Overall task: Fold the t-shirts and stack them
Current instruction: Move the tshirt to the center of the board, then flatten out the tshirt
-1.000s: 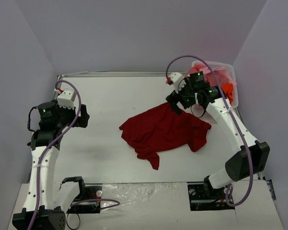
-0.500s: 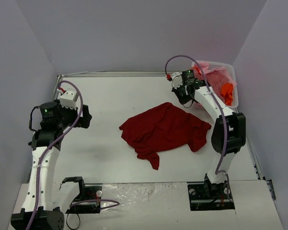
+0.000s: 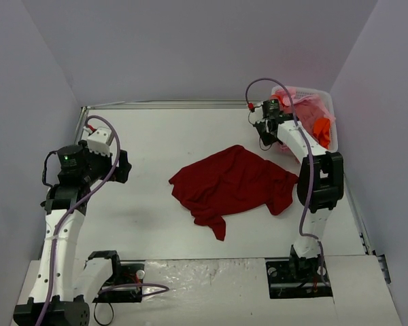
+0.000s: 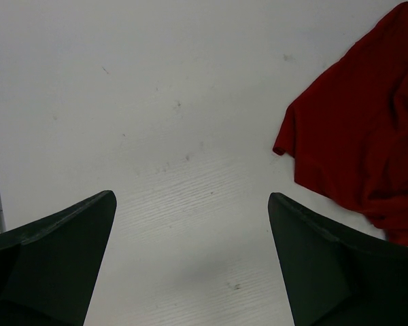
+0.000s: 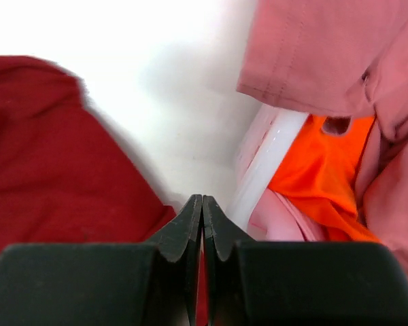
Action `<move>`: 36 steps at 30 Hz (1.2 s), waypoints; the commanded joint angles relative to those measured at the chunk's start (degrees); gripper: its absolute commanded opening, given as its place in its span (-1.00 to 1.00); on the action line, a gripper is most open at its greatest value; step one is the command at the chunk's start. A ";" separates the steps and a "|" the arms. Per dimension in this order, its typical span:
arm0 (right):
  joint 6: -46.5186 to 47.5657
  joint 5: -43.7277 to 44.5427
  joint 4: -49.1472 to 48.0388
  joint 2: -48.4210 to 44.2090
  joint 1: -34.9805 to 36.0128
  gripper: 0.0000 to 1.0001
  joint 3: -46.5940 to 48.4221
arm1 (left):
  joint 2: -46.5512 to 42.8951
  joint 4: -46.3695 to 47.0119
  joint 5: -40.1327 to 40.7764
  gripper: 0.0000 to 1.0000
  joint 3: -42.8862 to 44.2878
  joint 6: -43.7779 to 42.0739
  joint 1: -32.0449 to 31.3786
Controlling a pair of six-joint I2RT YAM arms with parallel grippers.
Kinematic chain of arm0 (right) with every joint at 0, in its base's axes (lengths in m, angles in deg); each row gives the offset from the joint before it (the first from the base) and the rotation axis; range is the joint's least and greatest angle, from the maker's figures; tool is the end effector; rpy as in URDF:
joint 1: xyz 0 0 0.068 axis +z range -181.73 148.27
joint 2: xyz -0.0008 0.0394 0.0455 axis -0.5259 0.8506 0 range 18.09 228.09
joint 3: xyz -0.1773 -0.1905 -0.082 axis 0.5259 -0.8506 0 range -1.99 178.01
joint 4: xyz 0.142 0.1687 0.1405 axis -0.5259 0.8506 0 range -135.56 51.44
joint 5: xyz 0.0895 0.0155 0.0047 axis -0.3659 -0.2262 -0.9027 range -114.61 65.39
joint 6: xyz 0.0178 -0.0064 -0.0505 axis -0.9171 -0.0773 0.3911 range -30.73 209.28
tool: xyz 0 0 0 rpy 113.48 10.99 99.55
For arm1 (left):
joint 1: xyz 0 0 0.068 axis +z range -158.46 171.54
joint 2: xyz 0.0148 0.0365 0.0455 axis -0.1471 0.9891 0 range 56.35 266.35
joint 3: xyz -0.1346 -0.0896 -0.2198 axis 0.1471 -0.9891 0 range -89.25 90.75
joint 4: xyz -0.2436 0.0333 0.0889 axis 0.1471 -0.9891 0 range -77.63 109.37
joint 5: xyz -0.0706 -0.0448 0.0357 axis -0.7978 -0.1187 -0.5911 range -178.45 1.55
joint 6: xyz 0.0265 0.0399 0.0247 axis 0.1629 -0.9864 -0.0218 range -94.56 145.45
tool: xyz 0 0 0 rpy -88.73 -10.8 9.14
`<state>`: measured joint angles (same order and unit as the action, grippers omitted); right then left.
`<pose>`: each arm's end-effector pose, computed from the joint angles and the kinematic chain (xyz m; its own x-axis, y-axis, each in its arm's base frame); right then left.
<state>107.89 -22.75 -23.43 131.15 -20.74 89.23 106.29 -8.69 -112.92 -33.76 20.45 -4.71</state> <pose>0.4440 0.0851 0.2449 -0.5924 -0.4400 -0.6749 -0.3763 0.8918 -0.2512 0.1870 -0.0026 0.3584 -0.3524 0.0563 -0.9341 0.3544 0.9319 -0.0775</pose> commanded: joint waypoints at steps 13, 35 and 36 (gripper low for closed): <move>-2.01 4.48 -0.51 -0.98 -5.97 -1.00 -0.25 | 3.41 -3.58 3.90 0.89 5.51 -4.76 -6.29; 11.54 -19.37 15.05 -44.83 -6.85 0.61 -24.58 | 24.94 -15.64 10.68 1.00 15.09 -25.06 -48.47; 10.75 -19.01 14.18 -45.72 -6.94 0.62 -25.99 | 25.65 -14.76 10.41 1.00 14.92 -25.15 -51.18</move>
<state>118.77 -45.45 -10.66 86.41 -27.02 67.68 130.42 -24.05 -104.46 -20.56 -1.69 -51.53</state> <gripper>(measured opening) 0.807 0.996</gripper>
